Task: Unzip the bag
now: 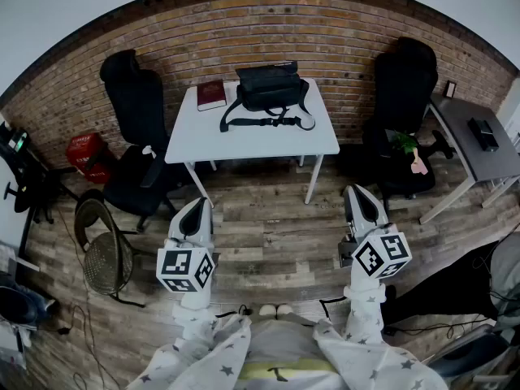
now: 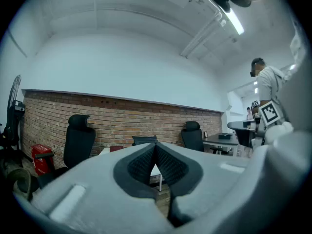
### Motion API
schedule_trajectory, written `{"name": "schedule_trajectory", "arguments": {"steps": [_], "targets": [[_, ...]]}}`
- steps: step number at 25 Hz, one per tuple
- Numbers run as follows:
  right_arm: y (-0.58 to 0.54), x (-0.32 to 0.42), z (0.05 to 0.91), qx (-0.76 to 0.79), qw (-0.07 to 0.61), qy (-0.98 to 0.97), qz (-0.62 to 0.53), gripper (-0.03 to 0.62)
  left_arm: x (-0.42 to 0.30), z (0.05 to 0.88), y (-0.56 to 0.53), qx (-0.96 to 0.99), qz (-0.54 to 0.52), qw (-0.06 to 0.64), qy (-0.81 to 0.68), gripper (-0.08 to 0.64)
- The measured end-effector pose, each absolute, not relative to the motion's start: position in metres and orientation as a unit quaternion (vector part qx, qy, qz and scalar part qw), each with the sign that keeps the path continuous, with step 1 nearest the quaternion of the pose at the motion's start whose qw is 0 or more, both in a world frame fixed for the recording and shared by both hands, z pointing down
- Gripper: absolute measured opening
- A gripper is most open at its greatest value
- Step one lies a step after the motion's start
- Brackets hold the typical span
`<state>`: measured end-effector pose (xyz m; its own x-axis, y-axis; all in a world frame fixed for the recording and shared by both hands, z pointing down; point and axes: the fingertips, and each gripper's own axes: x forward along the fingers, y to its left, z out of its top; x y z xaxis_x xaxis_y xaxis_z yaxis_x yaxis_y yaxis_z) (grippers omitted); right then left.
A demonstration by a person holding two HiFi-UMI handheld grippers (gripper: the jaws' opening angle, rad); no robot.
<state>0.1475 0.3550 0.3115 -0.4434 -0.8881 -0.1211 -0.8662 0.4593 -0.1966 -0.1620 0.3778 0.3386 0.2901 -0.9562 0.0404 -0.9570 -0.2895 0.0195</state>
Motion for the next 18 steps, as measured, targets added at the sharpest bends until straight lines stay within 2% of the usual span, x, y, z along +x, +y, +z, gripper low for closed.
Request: {"name": "schedule_trajectory", "arguments": {"steps": [18], "targets": [[0.343,0.168,0.316,-0.507,0.112,0.853,-0.052,0.008,-0.134,0.342,0.375,0.804,0.013,0.018,-0.594,-0.002]]}}
